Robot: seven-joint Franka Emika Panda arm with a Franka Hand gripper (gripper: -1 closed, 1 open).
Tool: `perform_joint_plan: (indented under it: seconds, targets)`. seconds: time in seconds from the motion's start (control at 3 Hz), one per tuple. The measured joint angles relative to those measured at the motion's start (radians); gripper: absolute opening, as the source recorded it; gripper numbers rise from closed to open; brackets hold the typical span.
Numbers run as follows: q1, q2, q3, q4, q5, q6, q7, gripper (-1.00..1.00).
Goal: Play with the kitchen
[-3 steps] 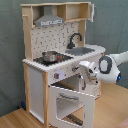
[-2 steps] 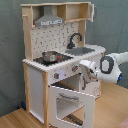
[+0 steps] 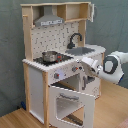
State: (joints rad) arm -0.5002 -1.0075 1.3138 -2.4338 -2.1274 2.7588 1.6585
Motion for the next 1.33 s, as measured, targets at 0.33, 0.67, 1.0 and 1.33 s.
perform_joint_plan:
  seconds: [0.33,0.67,1.0,1.33]
  targets:
    - [0.005,-0.094,-0.046,0.002,0.002,-0.004,0.004,1.0]
    - [0.008,-0.163,-0.103,0.011,0.052,-0.004,0.013,1.0]
    - [0.008,-0.2,-0.145,0.016,0.141,-0.004,0.006,1.0]
    - [0.008,-0.24,-0.183,0.022,0.235,-0.004,-0.016,1.0]
